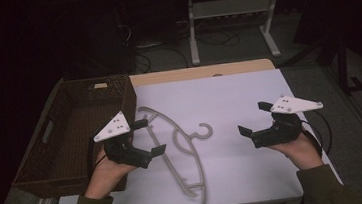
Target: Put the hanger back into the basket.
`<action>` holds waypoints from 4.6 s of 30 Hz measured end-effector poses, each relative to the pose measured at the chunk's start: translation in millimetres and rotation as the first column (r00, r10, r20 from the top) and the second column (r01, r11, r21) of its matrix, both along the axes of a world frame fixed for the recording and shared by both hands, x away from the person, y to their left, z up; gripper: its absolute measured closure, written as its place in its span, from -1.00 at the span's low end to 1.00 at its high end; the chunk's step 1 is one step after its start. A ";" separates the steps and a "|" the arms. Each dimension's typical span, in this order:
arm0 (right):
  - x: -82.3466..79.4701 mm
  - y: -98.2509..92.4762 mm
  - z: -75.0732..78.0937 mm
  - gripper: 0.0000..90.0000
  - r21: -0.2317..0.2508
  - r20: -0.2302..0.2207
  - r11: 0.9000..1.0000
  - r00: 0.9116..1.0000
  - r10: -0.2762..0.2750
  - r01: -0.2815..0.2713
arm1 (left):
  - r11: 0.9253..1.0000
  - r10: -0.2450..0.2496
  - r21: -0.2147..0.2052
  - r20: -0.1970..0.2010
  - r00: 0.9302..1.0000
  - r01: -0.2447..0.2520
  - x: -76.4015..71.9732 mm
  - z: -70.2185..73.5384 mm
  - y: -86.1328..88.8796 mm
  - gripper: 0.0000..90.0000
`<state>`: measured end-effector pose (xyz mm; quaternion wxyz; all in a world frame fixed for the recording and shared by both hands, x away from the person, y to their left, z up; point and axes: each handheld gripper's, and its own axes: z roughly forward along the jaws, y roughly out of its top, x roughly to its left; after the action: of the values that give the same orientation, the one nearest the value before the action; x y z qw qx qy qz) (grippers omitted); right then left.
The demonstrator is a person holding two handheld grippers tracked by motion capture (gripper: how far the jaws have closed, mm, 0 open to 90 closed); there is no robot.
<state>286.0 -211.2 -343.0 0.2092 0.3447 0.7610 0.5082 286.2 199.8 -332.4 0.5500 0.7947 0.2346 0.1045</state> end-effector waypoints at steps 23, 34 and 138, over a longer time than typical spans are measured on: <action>9.5 57.2 -45.8 -0.55 -0.118 -0.204 0.977 0.967 0.153 -0.180 | 0.994 0.015 0.113 -0.098 0.995 -0.004 -3.8 -62.6 -15.5 -1.00; 5.0 117.6 -67.7 0.92 -0.165 -0.345 0.920 0.894 0.284 -0.356 | 0.992 0.034 0.122 -0.104 0.994 -0.021 -1.3 -67.3 -13.9 -1.00; 159.5 151.1 -95.1 0.99 -0.239 -0.399 0.949 0.912 0.097 -0.206 | 0.994 0.038 0.105 -0.132 0.990 -0.025 0.7 -76.2 -11.9 -1.00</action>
<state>445.6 -60.0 -438.1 0.0623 0.3439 0.8750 0.3351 287.0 187.9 -408.6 0.4894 0.8235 0.2778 0.0716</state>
